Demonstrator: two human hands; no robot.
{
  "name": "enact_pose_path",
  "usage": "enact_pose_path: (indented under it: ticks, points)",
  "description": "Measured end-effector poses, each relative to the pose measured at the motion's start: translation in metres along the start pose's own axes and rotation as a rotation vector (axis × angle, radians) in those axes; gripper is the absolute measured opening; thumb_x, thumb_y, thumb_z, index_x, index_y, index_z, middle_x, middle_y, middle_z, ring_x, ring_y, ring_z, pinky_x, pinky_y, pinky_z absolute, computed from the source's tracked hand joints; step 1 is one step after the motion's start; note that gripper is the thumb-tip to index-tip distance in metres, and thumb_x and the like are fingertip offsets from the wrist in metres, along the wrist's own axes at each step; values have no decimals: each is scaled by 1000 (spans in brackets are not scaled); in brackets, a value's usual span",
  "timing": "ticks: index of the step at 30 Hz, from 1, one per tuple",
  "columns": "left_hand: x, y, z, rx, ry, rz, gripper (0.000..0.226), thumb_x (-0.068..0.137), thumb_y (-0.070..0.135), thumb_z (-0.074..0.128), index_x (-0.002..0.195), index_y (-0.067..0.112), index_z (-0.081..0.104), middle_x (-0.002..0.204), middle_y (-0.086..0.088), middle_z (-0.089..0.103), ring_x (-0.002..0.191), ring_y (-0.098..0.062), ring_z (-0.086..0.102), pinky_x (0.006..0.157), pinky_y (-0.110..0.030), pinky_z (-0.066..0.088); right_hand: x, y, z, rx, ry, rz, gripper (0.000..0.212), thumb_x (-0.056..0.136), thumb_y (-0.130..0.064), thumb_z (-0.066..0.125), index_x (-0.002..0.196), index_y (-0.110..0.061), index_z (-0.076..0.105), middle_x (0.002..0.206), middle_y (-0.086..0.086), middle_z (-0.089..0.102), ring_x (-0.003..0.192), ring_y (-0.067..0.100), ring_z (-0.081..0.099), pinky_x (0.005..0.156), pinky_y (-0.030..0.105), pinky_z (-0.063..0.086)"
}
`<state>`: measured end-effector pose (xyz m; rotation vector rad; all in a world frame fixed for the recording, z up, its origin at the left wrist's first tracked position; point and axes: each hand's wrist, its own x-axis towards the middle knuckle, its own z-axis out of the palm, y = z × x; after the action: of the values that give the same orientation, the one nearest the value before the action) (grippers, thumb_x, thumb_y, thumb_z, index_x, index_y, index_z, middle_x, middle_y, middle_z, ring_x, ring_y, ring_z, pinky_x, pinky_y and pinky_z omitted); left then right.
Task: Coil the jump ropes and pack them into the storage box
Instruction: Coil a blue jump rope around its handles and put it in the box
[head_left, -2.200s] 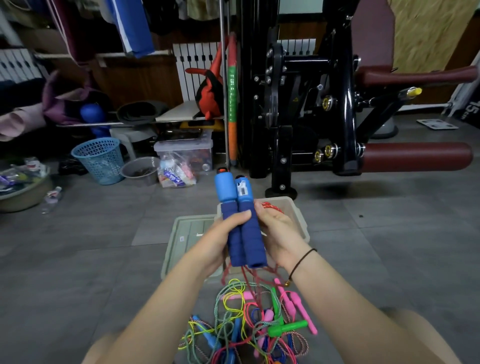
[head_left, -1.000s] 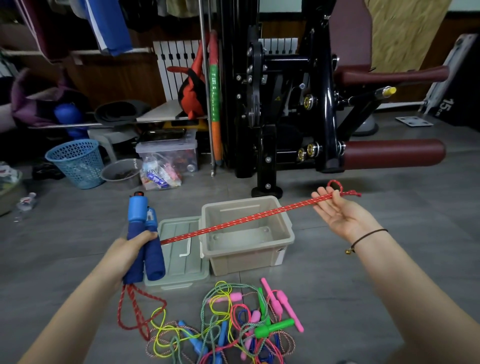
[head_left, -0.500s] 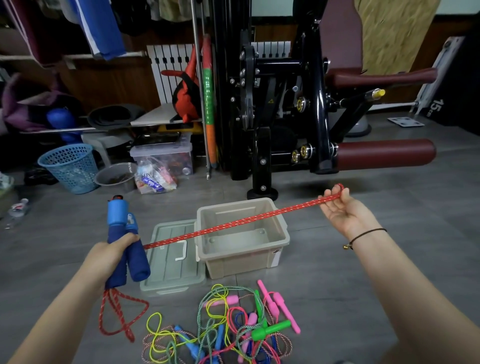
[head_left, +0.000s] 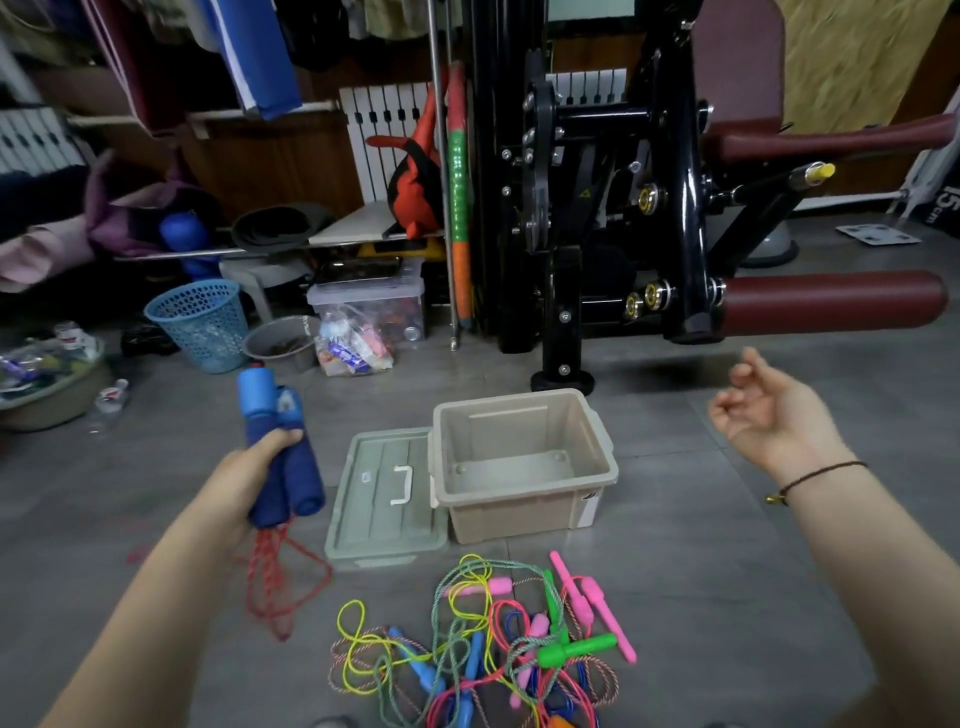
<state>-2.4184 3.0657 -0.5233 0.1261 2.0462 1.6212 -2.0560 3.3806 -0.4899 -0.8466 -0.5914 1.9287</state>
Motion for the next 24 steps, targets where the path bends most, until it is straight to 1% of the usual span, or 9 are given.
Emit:
enact_pose_path:
  ticks: [4,7,10,12,13,15,17,21,24]
  points:
    - [-26,10,45,-52,-159,18,27,74,30,72,89,10,62,83,-10,67,74,-25,62,78,-38,48,-21,50,31,-139,-124,191,16,94,-18,47,86,-21,61,59,-8,58,47,10,40,63,23,43]
    - [-45,13,75,-86,-295,28,18,82,23,67,93,10,61,78,-6,68,69,-18,63,66,-30,50,-39,77,50,-202,-231,284,13,92,-19,50,88,-18,62,66,-5,60,55,12,44,67,27,44]
    - [-65,15,94,-79,-438,11,36,74,29,74,101,10,61,87,-6,70,76,-19,66,71,-31,52,-47,94,62,-243,-302,325,11,92,-20,51,94,-18,62,71,-3,66,57,13,53,71,29,48]
    - [-75,14,103,-58,-514,-3,52,61,35,79,103,10,61,89,-5,71,80,-19,66,77,-33,53,-50,100,68,-246,-332,315,13,93,-21,50,98,-16,61,76,-1,69,64,15,57,76,31,49]
    - [-79,14,109,-44,-547,1,47,64,33,79,102,11,61,88,-5,70,81,-19,66,81,-35,52,-52,103,72,-254,-348,303,15,94,-21,50,100,-15,61,81,0,70,69,16,58,80,32,49]
    - [-87,12,119,29,-626,39,22,81,26,70,99,14,62,90,-3,69,84,-17,63,89,-36,49,-57,108,78,-314,-393,265,18,95,-23,49,105,-15,62,97,2,70,84,19,61,87,34,48]
    - [-93,12,125,170,-676,103,13,88,26,63,97,17,62,95,-3,68,87,-16,62,91,-34,47,-60,114,82,-426,-448,216,21,95,-27,49,109,-18,63,107,1,69,96,18,63,91,35,47]
    - [-91,12,128,540,-661,280,29,89,37,61,104,13,64,109,-11,69,96,-22,64,88,-33,49,-65,121,84,-560,-520,130,20,96,-33,47,101,-28,65,99,-8,70,96,11,62,92,33,43]
    - [-87,13,128,561,-681,312,44,83,48,61,104,10,65,109,-17,68,89,-19,61,86,-36,49,-64,120,82,-596,-539,70,17,95,-31,48,104,-28,63,95,-12,69,94,12,63,91,37,46]
